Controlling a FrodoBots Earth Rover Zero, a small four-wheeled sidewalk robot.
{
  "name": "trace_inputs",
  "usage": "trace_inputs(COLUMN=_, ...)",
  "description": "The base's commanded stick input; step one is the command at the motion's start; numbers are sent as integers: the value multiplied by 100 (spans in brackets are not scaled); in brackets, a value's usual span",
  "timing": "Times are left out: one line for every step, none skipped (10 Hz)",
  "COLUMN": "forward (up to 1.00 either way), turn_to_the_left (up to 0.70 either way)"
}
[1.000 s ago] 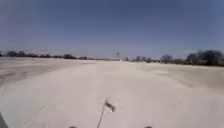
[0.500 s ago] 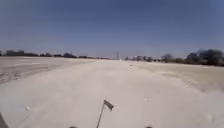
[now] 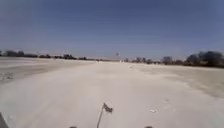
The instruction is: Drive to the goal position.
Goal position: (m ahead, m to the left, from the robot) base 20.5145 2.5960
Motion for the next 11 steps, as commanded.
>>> trace_inputs(forward=70, turn_to_the_left=0)
trace_inputs(forward=70, turn_to_the_left=0)
trace_inputs(forward=70, turn_to_the_left=0)
trace_inputs(forward=70, turn_to_the_left=0)
trace_inputs(forward=70, turn_to_the_left=0)
trace_inputs(forward=70, turn_to_the_left=0)
trace_inputs(forward=70, turn_to_the_left=0)
trace_inputs(forward=70, turn_to_the_left=0)
trace_inputs(forward=70, turn_to_the_left=0)
trace_inputs(forward=70, turn_to_the_left=0)
trace_inputs(forward=70, turn_to_the_left=0)
